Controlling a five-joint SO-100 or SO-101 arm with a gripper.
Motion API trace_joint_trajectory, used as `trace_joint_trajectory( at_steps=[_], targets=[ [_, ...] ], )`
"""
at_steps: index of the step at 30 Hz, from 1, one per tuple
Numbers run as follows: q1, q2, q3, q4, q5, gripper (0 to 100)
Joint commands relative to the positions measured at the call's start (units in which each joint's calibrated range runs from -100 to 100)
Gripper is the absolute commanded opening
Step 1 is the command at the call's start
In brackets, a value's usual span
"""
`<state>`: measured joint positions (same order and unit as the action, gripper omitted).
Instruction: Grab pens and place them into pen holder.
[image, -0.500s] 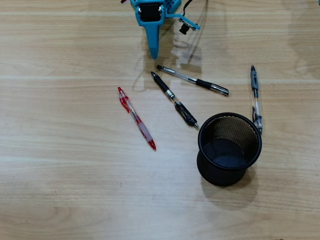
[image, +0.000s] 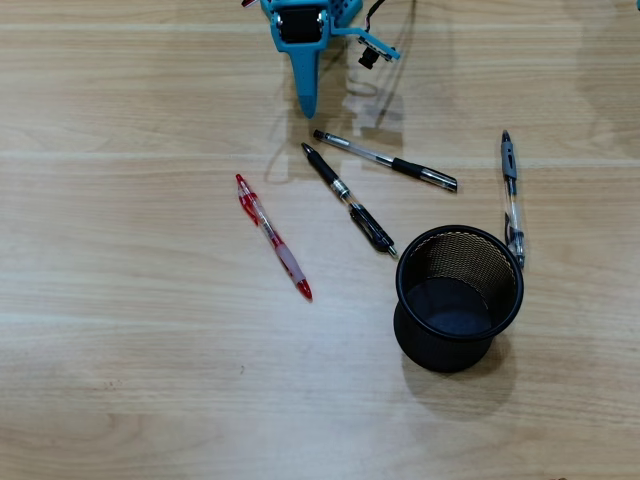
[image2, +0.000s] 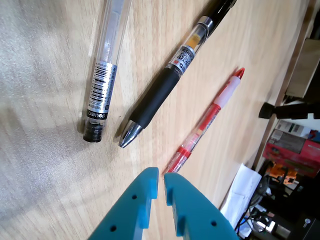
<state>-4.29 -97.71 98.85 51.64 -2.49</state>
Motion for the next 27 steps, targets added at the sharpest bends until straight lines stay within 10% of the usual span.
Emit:
trace_joint_trajectory(
  at_steps=[1, 27],
  targets=[
    [0.6, -0.8, 0.1, -0.7, 0.2, 2],
    [0.7, -0.7, 0.2, -0.7, 0.1, 2]
  ],
)
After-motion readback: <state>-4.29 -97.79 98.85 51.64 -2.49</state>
